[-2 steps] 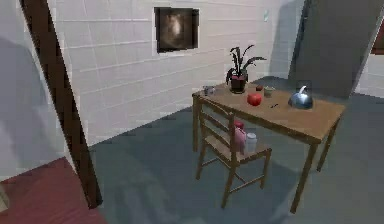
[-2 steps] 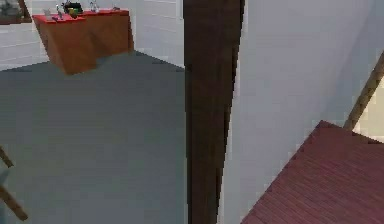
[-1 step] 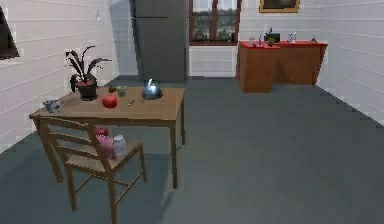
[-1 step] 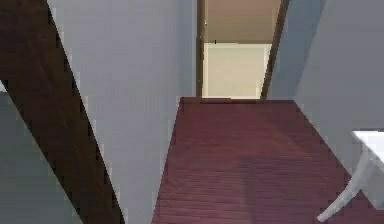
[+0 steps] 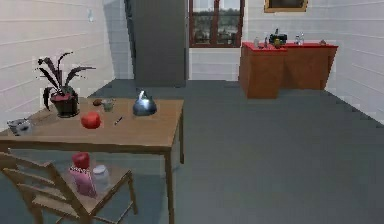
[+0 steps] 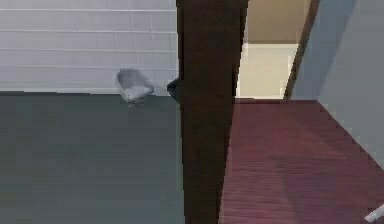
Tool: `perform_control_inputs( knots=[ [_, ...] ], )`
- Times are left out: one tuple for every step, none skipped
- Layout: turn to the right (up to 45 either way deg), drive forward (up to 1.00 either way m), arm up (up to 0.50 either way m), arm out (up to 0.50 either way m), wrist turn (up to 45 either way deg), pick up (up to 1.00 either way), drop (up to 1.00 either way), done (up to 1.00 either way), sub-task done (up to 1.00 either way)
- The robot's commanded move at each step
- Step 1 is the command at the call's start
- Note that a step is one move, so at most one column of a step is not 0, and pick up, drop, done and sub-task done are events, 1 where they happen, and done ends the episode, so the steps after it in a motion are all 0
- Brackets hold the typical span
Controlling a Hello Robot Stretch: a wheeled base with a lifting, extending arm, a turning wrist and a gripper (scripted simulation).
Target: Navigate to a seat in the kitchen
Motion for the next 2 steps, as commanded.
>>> perform_control_inputs(
  knots=[
    [-36.0,0.00,0.00,0.00,0.0,0.00,0.00,0.00,0.00],
    [0.0,0.00,0.00,0.00,0.0,0.00,0.00,1.00,0.00]
  ],
)
